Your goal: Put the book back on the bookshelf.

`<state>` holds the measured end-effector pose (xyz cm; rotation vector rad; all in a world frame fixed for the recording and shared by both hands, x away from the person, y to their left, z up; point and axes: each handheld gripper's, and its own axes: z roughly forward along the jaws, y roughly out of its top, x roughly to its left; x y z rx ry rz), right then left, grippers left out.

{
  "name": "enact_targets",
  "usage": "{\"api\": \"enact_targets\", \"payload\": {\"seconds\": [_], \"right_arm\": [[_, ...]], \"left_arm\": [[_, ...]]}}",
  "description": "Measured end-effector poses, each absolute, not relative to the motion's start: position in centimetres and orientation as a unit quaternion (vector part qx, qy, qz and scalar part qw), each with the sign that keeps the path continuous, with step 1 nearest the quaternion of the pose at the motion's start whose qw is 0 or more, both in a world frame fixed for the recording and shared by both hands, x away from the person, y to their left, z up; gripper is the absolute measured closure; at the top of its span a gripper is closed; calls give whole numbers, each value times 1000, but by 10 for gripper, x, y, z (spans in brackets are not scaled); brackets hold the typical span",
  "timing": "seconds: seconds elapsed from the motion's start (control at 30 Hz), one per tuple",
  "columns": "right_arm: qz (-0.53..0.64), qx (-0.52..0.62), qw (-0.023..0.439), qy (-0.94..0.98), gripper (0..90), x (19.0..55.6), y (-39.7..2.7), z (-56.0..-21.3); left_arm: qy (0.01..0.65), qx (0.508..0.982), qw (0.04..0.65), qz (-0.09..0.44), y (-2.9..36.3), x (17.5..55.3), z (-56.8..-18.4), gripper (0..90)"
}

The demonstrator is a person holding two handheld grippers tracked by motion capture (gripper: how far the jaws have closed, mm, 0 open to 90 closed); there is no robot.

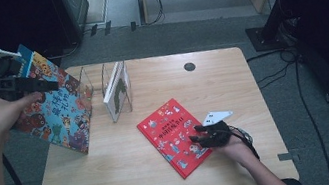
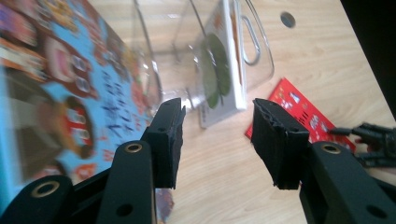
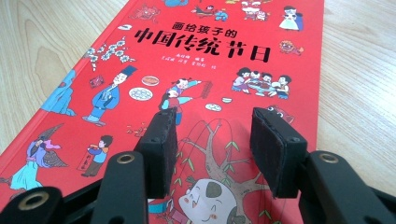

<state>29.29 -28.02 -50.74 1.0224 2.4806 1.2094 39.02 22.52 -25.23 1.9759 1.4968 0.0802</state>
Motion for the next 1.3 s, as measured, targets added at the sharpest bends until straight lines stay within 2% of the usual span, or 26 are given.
{"api": "enact_targets", "payload": {"seconds": [0.63, 1.3], "right_arm": [[411, 347, 101, 837, 473, 291, -286, -506], [411, 351, 102, 835, 447, 283, -295, -508]], "left_arm": [[519, 786, 333, 33, 174, 362, -311, 533], [472, 814, 337, 15, 131, 350, -377, 518]]}}
